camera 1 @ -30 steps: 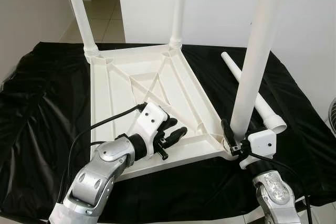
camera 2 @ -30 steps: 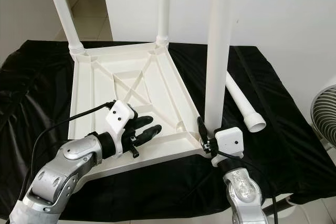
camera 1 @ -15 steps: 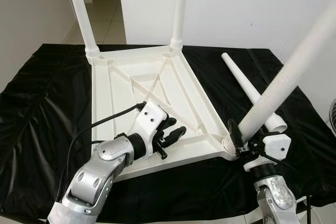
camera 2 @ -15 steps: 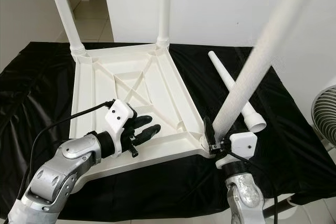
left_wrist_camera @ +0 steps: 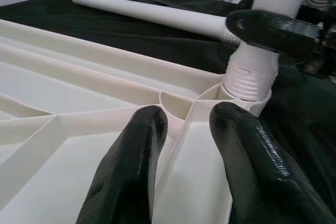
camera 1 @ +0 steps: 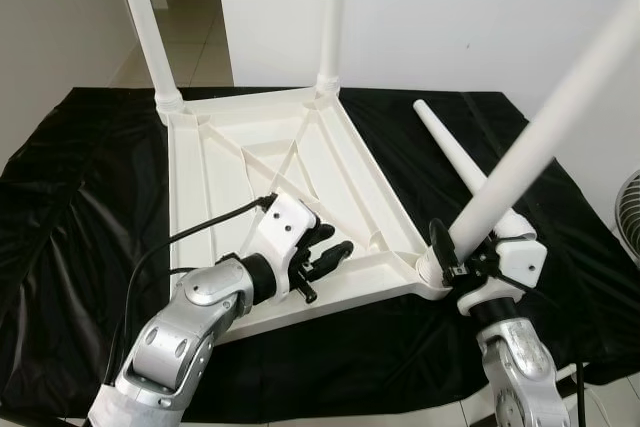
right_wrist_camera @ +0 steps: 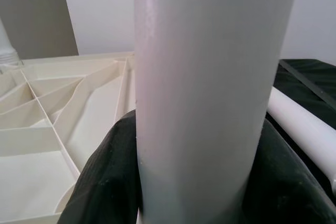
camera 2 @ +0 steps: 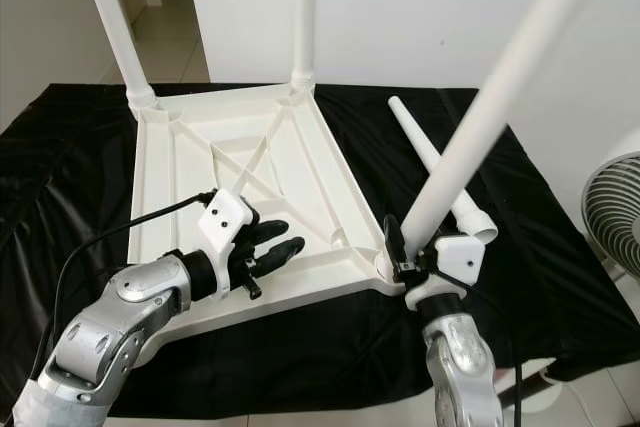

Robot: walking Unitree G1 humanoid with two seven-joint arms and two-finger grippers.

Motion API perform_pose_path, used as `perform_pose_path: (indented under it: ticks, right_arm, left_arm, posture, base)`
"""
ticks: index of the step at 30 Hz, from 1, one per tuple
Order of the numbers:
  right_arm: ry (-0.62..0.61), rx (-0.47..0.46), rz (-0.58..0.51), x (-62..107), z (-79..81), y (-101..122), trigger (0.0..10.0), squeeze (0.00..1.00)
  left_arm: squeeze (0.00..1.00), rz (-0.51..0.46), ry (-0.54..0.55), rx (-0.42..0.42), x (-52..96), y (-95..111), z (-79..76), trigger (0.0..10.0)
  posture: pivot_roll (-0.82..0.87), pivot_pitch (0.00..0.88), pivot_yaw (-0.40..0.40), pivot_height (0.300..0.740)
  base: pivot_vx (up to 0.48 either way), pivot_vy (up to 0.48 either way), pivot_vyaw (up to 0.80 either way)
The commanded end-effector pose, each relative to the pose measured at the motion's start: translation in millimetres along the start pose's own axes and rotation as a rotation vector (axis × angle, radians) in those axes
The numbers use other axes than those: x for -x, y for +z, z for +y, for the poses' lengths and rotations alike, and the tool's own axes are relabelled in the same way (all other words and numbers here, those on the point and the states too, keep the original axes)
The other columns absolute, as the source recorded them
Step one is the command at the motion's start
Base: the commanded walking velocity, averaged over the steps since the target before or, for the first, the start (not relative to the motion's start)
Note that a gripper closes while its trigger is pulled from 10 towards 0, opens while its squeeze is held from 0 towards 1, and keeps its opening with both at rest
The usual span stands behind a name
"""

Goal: Building children table

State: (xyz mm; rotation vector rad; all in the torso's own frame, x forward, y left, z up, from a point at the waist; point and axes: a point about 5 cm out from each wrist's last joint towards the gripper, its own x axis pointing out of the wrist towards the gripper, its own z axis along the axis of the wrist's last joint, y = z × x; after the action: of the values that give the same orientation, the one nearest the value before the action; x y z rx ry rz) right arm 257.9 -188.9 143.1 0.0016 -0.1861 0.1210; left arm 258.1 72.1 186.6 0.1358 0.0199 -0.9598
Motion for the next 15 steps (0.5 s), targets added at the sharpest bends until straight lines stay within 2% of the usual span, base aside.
perform_pose_path:
  ticks: [1, 3, 9, 15]
  right_arm:
    - [-0.05, -0.014, 0.308, 17.0, -5.2, -49.4, 10.0, 0.0]
    - [-0.035, 0.007, 0.304, 14.8, -4.3, -47.1, 10.0, 0.0]
    - [-0.007, -0.013, 0.31, 8.7, -1.0, -39.4, 10.0, 0.0]
    - [-0.004, -0.011, 0.321, 9.4, -1.0, -40.5, 10.0, 0.0]
  left_arm:
    - [0.0, -0.01, 0.015, -0.007, 1.1, 4.5, 0.3, 10.0]
    - [0.0, -0.011, 0.015, -0.008, 1.1, 4.9, 0.1, 10.0]
    - [0.0, -0.01, 0.019, -0.008, 1.6, 5.1, 0.0, 10.0]
    - [0.0, -0.013, 0.021, -0.005, 0.9, 5.4, -0.1, 10.0]
  posture:
    - [-0.01, 0.098, 0.064, 0.74]
    - [-0.01, 0.099, 0.061, 0.74]
    - [-0.01, 0.101, 0.06, 0.74]
    - [-0.01, 0.101, 0.057, 0.74]
  base:
    - [0.0, 0.0, 0.0]
    - [0.0, 0.0, 0.0]
    - [0.0, 0.0, 0.0]
    - [0.0, 0.0, 0.0]
